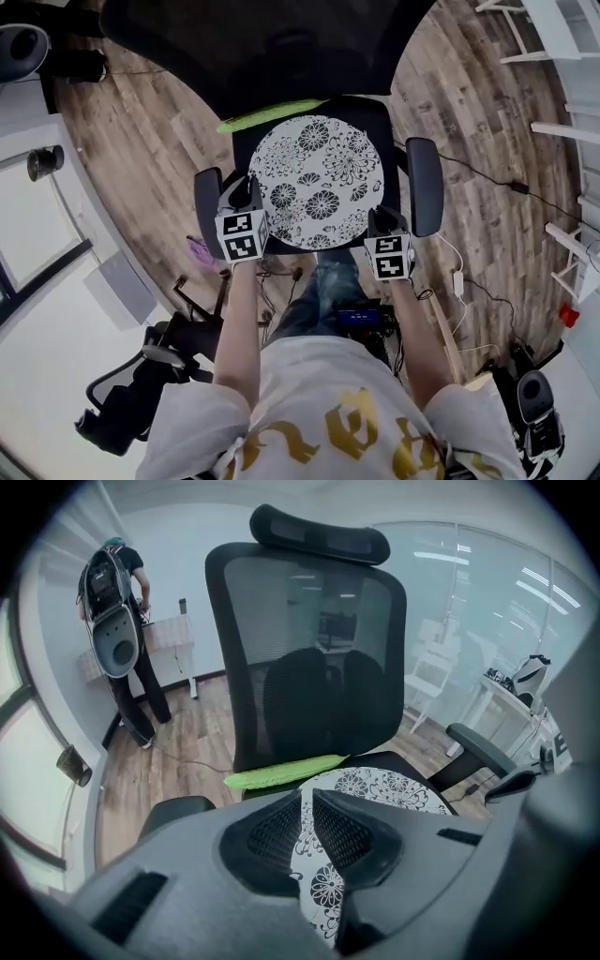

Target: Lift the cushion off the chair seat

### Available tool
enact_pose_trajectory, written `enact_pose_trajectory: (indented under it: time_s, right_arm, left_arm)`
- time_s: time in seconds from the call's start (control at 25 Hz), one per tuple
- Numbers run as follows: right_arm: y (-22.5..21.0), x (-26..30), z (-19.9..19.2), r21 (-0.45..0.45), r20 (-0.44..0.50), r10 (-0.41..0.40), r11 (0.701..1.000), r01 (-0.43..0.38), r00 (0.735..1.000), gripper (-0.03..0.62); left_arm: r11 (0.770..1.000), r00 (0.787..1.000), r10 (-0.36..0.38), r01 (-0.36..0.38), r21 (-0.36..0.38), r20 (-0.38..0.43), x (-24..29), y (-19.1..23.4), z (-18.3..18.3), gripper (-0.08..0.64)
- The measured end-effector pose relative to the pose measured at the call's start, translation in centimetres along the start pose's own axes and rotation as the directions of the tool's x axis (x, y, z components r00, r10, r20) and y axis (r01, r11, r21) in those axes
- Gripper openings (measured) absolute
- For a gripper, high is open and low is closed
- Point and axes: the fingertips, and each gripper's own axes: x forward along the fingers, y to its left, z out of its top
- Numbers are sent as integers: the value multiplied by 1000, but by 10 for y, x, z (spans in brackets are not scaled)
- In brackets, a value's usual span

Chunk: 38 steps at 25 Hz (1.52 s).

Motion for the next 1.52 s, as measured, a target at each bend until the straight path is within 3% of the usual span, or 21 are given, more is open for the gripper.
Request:
enact_pose_trajectory:
  time_s: [0.4,0.64,0.8,1.08,1.32,1.52]
  right_arm:
    - [-9,32,-28,6,-126,-8,1000,9,992,120]
    - [-16,54,-44,-32,-188,-21,999,16,982,150]
    - [-17,67,-53,-55,-235,-33,998,20,971,168]
    - [-27,88,-59,-44,-288,-59,998,48,956,193]
    - [-37,98,-62,-35,-301,-82,997,75,950,206]
    - [-44,106,-56,32,-294,-78,995,92,953,212]
  left_arm:
    - [999,996,-11,8,-31,-94,48,11,-19,14]
    - [1000,986,-11,7,-22,-168,82,18,-33,92]
    - [999,977,5,-13,-39,-211,97,27,-45,92]
    - [995,937,38,-67,-73,-347,118,39,-74,112]
    - [997,898,67,-81,-16,-435,133,47,-97,156]
    - [994,869,89,-109,-14,-486,142,56,-113,193]
